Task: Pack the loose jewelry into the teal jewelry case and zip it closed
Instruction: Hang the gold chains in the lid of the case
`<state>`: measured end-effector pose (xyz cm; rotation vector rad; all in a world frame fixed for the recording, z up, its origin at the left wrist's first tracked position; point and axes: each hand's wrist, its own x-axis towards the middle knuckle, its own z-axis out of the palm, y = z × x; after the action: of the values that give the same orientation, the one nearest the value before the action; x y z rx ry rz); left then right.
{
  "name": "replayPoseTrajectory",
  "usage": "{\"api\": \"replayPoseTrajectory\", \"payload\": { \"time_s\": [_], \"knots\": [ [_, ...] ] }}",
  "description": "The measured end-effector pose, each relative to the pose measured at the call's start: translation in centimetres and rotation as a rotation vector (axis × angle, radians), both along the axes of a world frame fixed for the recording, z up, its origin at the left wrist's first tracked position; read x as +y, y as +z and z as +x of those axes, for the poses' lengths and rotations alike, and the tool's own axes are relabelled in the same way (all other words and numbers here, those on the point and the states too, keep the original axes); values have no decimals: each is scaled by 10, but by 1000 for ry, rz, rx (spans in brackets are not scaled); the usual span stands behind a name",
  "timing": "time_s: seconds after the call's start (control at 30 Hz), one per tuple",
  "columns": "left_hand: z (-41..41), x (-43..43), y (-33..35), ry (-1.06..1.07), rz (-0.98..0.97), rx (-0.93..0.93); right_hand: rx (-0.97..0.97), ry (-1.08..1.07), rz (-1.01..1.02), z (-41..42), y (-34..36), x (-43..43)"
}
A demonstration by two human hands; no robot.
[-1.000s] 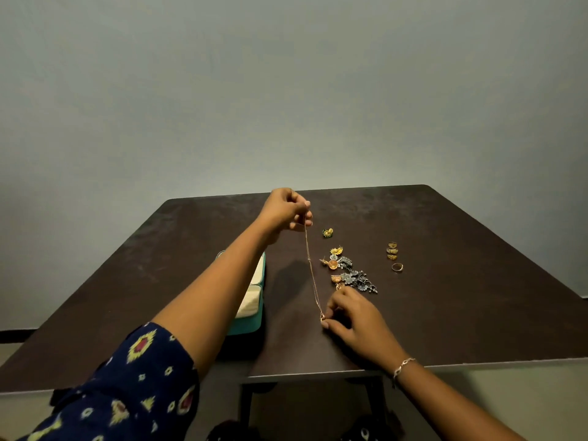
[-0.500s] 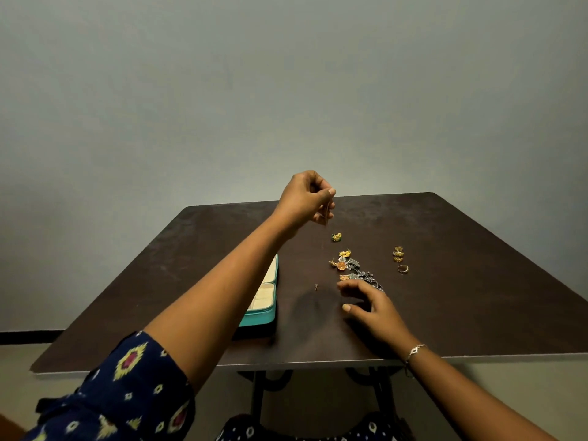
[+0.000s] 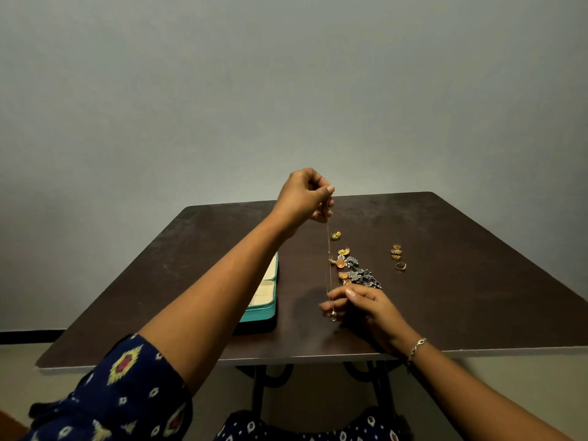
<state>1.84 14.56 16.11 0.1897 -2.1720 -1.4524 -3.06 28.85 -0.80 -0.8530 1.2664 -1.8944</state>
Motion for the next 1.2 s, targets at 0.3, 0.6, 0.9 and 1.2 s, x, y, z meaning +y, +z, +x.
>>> {"api": "replayPoseTrajectory", "payload": {
  "time_s": [0.3,0.6,0.9,1.2],
  "knots": [
    [9,-23,-7,111,2,5,20,-64,88,12,7,3],
    [20,-43,-24,239,103,13,-164,-78,116,10,20,9],
    [37,-34,-53,166,130,-58,-276,-193,9,15,43,8],
    [65,-19,-67,43,349,-105,-285,-146,245,26,41,5]
  ]
}}
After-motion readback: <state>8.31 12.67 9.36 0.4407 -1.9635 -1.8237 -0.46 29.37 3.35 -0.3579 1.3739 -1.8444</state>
